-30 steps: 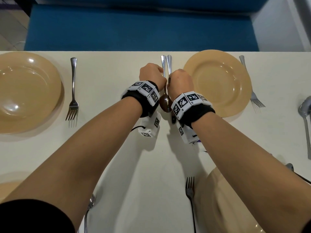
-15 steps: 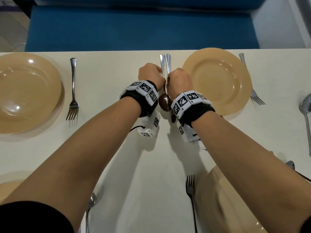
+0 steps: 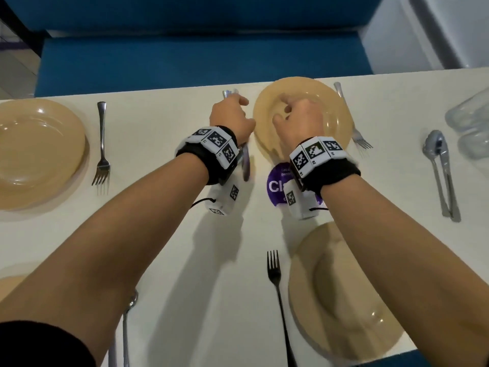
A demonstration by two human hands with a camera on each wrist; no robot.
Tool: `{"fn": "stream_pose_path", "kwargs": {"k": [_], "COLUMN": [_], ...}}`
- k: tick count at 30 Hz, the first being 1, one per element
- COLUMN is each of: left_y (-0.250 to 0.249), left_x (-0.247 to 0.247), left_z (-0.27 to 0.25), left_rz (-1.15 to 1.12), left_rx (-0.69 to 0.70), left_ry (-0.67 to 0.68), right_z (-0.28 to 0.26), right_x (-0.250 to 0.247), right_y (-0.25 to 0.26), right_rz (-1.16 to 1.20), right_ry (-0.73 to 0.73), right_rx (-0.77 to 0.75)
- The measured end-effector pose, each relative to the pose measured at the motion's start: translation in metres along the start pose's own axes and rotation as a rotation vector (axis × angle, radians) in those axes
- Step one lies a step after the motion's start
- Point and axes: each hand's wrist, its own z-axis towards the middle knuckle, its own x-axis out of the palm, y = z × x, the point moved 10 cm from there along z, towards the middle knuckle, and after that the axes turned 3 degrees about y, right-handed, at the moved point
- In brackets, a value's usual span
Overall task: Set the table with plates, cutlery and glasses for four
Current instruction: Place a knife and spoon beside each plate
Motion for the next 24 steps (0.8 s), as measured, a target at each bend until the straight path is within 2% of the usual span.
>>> {"fn": "stream_pose_path", "kwargs": {"k": [4, 9, 13, 17, 20, 24], "left_y": [-0.057, -0.135, -0.186, -0.208, -0.214, -0.231], "left_x": [0.047, 0.144, 0.238, 0.325, 0.367, 0.380], "left_z": [-0.028, -0.061, -0.079, -0.086, -0.086, -0.084], "left_rz": [0.007, 0.049, 0.139, 0.280, 0.305, 0.295], "left_rx": [0.095, 0.188, 0.193, 0.109, 0.042, 0.020], "left_ry": [0.088, 0.218, 0.336, 0.463, 0.485, 0.418], "right_z": [-0.023, -0.047, -0.059, -0.059, -0.056, -0.051], "right_x": [-0.050, -0.099, -0.138, -0.161, -0.154, -0.139], "right_y": [-0.066, -0.186, -0.287, -0.367, -0.395, -0.402], "right_rz": [-0.012, -0.017, -0.099, -0.127, -0.101, -0.086], "right_ry": [-0.040, -0.039, -0.006, 0.059, 0.150, 0.194], "right_rx": [0.100, 0.288, 0.407, 0.494, 0.497, 0.459]}}
